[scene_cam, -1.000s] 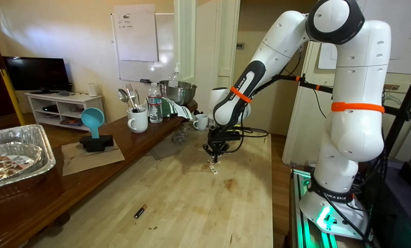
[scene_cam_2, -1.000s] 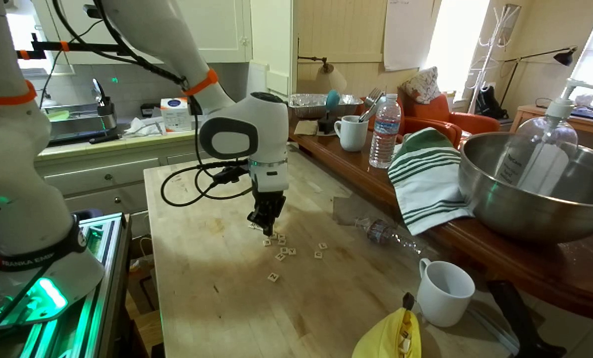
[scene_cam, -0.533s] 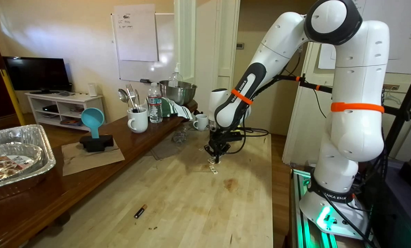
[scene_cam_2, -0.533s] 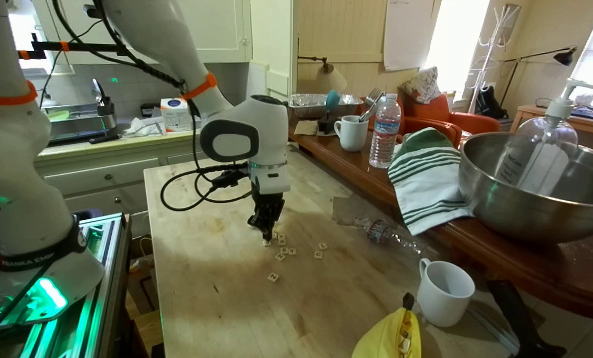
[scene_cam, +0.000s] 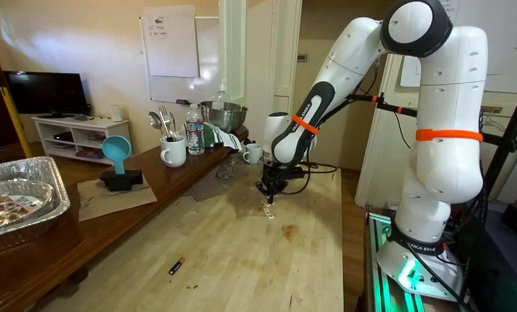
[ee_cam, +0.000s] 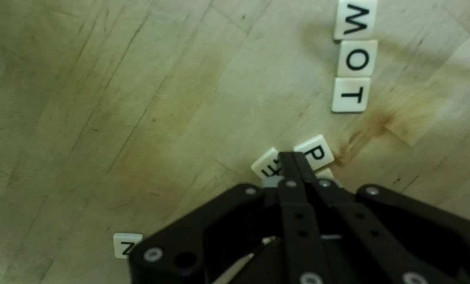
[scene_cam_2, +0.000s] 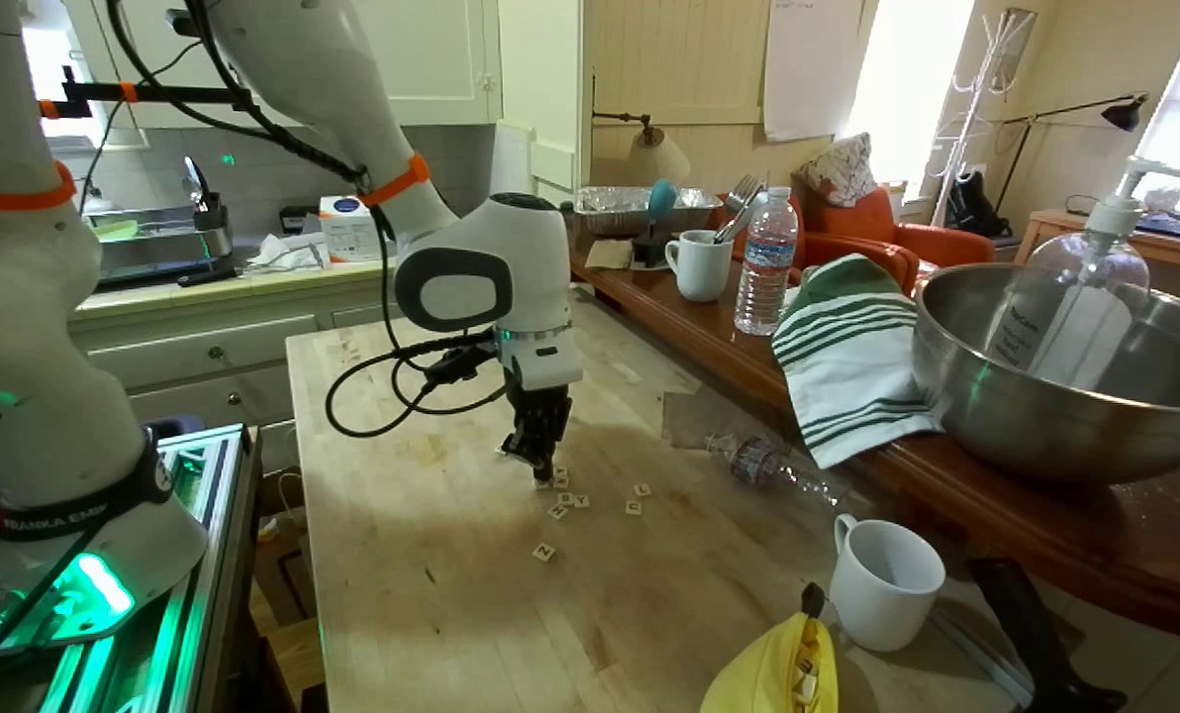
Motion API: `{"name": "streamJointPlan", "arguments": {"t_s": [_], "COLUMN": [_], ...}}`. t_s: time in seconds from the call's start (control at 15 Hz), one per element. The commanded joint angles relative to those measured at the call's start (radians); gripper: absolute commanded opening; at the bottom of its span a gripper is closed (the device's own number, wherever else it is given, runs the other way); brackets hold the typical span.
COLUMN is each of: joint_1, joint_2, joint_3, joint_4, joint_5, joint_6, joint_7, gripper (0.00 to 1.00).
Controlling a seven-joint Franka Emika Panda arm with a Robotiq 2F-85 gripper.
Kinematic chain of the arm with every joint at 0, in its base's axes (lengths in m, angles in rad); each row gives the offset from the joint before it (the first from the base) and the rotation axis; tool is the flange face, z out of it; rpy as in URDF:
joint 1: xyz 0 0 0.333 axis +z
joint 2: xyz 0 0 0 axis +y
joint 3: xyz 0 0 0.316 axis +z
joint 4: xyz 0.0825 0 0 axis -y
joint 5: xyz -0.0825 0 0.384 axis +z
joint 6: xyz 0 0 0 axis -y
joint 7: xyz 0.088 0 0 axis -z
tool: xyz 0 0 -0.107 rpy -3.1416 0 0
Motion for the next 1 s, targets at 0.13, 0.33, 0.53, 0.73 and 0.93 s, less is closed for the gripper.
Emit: {"name": "streamJointPlan", "arguments": {"t_s": [0.13,0.33,0.53,0.73,0.93], "joint_1": [0.005,0.008,0.004,0.004,0.003], "joint_2": [0.027,0.035,0.053,0.065,0.059], "joint_3": [-0.004,-0.013,-0.033,-0.063,-0.072], "joint_4": [-0.013,-0.01,0.003,0.013,0.014], "joint_5": [0.003,-0.015,-0.023,-0.027,-0.002], "joint_6": [0.056,0.077,0.108,0.133,0.133], "joint_7": [-0.032,-0.028,-0.026,-0.024,-0.039], "gripper": [0.0,0.0,0.0,0.0,0.0]}}
